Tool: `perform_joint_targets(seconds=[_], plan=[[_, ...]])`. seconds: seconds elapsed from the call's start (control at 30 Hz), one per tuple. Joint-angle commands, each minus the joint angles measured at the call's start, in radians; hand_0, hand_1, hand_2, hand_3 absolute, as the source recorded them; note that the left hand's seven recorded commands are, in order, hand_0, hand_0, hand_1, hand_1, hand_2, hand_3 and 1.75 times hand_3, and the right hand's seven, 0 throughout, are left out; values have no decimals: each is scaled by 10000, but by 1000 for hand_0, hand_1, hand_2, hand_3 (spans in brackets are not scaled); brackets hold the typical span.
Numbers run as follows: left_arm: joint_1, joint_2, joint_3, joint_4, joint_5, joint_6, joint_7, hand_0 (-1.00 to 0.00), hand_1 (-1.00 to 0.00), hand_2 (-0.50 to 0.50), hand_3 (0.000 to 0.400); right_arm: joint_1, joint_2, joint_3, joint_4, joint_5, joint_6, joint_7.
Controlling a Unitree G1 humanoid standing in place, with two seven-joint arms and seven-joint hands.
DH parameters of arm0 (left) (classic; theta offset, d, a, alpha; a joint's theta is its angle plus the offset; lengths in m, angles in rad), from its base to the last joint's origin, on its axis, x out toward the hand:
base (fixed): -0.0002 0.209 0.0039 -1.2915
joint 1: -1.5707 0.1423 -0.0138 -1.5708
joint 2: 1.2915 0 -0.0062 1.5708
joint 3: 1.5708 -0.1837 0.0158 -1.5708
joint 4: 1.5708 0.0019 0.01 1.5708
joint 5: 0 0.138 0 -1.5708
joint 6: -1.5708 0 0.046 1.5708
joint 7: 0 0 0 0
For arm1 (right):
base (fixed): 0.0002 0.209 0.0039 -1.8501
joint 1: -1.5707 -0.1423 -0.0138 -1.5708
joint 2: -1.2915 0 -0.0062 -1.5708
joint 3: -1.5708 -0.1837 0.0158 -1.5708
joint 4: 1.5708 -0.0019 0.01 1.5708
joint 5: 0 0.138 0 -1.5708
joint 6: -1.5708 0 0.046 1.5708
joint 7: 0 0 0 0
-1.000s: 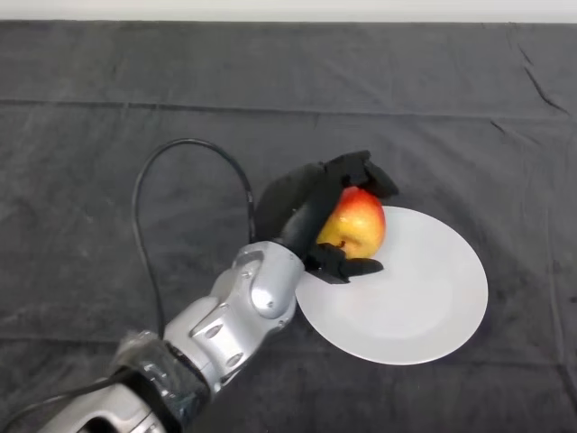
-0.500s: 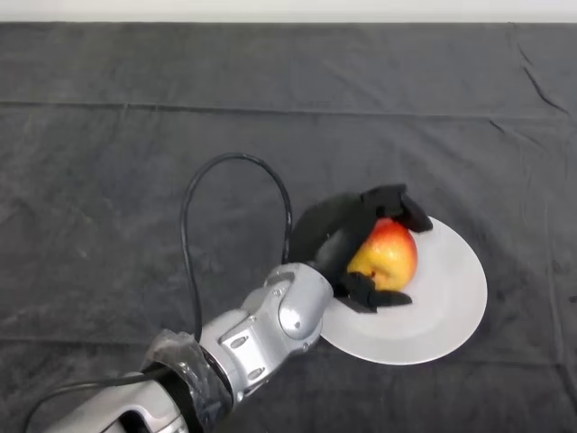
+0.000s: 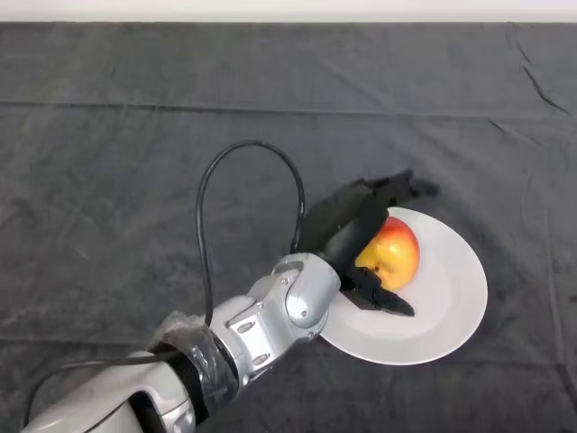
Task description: Move the apple to the plate
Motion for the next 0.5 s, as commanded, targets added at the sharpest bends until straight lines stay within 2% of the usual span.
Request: perform_joint_targets(seconds=[0.03, 0.37, 0.5], plan=[[-606, 531, 515, 84, -119, -207, 100, 0, 0, 0, 0, 103, -330, -164, 151, 95, 8, 79], [-405, 1442, 1895, -411, -164, -706, 308, 0, 0, 0, 0, 101, -330, -163, 155, 89, 3, 84], [-248, 2050, 2656, -644, -299, -941, 216, 0, 0, 0, 0, 101, -328, -162, 152, 87, 1, 84]])
